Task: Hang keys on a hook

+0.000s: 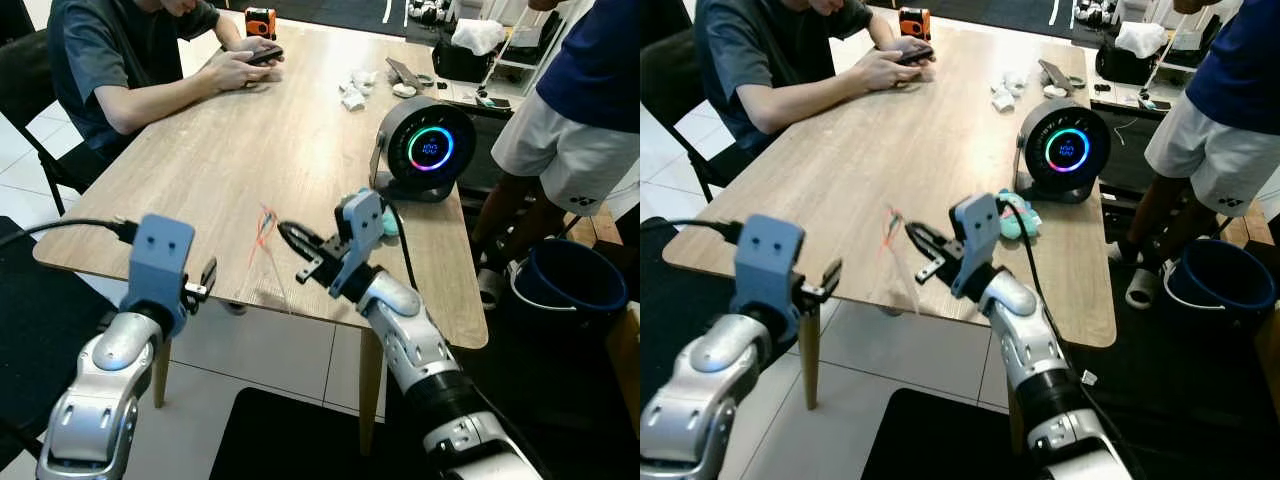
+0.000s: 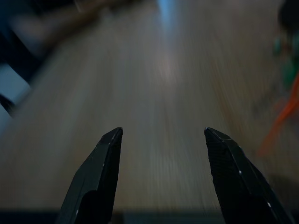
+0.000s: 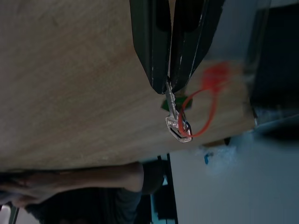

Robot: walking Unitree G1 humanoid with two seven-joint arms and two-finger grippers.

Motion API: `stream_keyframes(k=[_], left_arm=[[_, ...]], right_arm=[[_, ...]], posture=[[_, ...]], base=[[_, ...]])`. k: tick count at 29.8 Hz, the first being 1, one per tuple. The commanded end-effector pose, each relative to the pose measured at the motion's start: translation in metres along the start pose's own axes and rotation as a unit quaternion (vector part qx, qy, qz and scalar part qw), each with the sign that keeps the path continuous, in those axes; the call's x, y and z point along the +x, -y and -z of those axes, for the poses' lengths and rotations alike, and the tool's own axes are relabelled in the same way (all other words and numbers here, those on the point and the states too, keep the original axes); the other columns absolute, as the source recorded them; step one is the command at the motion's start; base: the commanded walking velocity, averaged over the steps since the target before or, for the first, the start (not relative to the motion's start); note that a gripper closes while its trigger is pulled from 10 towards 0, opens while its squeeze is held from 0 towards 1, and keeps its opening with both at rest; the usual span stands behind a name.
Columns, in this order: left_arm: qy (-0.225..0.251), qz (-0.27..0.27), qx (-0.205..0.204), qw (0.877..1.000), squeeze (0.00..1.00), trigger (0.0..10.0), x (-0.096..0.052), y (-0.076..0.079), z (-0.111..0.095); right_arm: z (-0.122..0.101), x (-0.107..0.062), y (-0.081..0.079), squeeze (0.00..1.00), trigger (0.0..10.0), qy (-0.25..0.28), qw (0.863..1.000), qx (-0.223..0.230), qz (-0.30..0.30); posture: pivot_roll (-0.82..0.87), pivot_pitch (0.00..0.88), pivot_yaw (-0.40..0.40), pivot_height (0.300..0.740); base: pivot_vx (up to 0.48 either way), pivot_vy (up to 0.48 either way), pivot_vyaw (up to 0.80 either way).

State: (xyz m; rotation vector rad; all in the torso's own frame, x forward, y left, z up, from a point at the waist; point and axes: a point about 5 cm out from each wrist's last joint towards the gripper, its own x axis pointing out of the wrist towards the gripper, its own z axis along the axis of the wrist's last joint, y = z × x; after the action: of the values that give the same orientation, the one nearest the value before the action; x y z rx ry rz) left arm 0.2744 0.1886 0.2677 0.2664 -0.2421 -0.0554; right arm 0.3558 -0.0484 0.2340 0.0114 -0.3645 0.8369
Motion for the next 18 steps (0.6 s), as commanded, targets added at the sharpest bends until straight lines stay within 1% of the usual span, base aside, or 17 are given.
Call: stream_keyframes(k=[1,3,4,5,6,7,8,10,13,14,15,16,17,18], left_arm=[[0.020,-0.002,0.023,1.000,0.00,10.0,-0.004,-0.003,-0.007],[0.028,0.000,0.026,0.999,0.00,10.0,-0.007,-0.005,-0.011],[0.034,0.008,0.024,0.999,0.00,10.0,-0.010,-0.006,-0.015],[0.031,0.027,0.021,0.999,0.00,10.0,-0.015,-0.005,-0.016],[0.031,0.027,0.021,0.999,0.00,10.0,-0.015,-0.005,-0.016],[0.028,0.042,0.019,0.999,0.00,10.0,-0.018,-0.003,-0.017],[0.019,0.064,0.018,0.998,0.00,10.0,-0.024,0.001,-0.015],[0.017,0.067,0.017,0.997,0.00,10.0,-0.025,0.002,-0.014],[0.007,0.080,-0.005,0.997,0.00,10.0,-0.028,0.016,-0.006],[0.007,0.084,-0.012,0.996,0.00,9.6,-0.027,0.020,-0.005],[0.007,0.084,-0.012,0.996,0.00,9.6,-0.027,0.020,-0.005],[0.009,0.087,-0.016,0.996,0.00,9.1,-0.026,0.023,-0.006],[0.011,0.090,-0.019,0.996,0.00,9.3,-0.025,0.025,-0.007],[0.011,0.093,-0.020,0.995,0.00,10.0,-0.025,0.027,-0.007]], right_arm=[[-0.001,-0.003,-0.001,0.00,10.0,0.001,1.000,0.002,0.001],[-0.002,-0.003,-0.002,0.00,10.0,0.003,1.000,0.002,0.001],[-0.003,-0.004,-0.002,0.00,10.0,0.004,1.000,0.002,0.002],[-0.005,-0.004,-0.003,0.00,10.0,0.007,1.000,0.002,0.002],[-0.005,-0.004,-0.003,0.00,10.0,0.007,1.000,0.002,0.002],[-0.006,-0.005,-0.003,0.00,10.0,0.009,1.000,0.001,0.003],[-0.008,-0.005,-0.003,0.00,10.0,0.011,1.000,-0.001,0.002],[-0.009,-0.005,-0.003,0.00,10.0,0.011,1.000,-0.002,0.002],[-0.012,-0.001,-0.006,0.00,10.0,0.013,1.000,0.001,-0.005],[-0.013,0.001,-0.008,0.00,10.0,0.014,1.000,0.001,-0.008],[-0.013,0.001,-0.008,0.00,10.0,0.014,1.000,0.001,-0.008],[-0.014,0.003,-0.010,0.00,10.0,0.014,1.000,0.004,-0.011],[-0.015,0.004,-0.012,0.00,10.0,0.014,1.000,0.005,-0.014],[-0.015,0.005,-0.013,0.00,10.0,0.014,1.000,0.007,-0.017]], posture=[[0.25,0.247,-0.071,0.740],[0.24,0.244,-0.072,0.740],[0.24,0.239,-0.073,0.740],[0.23,0.236,-0.078,0.740],[0.23,0.236,-0.078,0.740],[0.23,0.235,-0.079,0.740],[0.23,0.233,-0.083,0.740],[0.23,0.233,-0.083,0.740],[0.23,0.224,-0.094,0.740],[0.23,0.224,-0.095,0.740],[0.23,0.224,-0.095,0.740],[0.23,0.223,-0.096,0.740],[0.23,0.223,-0.097,0.740],[0.23,0.223,-0.097,0.740]], base=[[0.000,0.000,0.00],[0.000,0.000,0.00],[0.000,0.000,0.00],[0.000,0.000,0.00],[0.000,0.000,0.00],[0.000,0.000,0.00],[0.000,0.000,0.00],[0.000,0.000,0.00],[0.000,0.000,0.00],[0.000,0.000,0.00],[0.000,0.000,0.00],[0.000,0.000,0.00],[0.000,0.000,0.00],[0.000,0.000,0.00]])
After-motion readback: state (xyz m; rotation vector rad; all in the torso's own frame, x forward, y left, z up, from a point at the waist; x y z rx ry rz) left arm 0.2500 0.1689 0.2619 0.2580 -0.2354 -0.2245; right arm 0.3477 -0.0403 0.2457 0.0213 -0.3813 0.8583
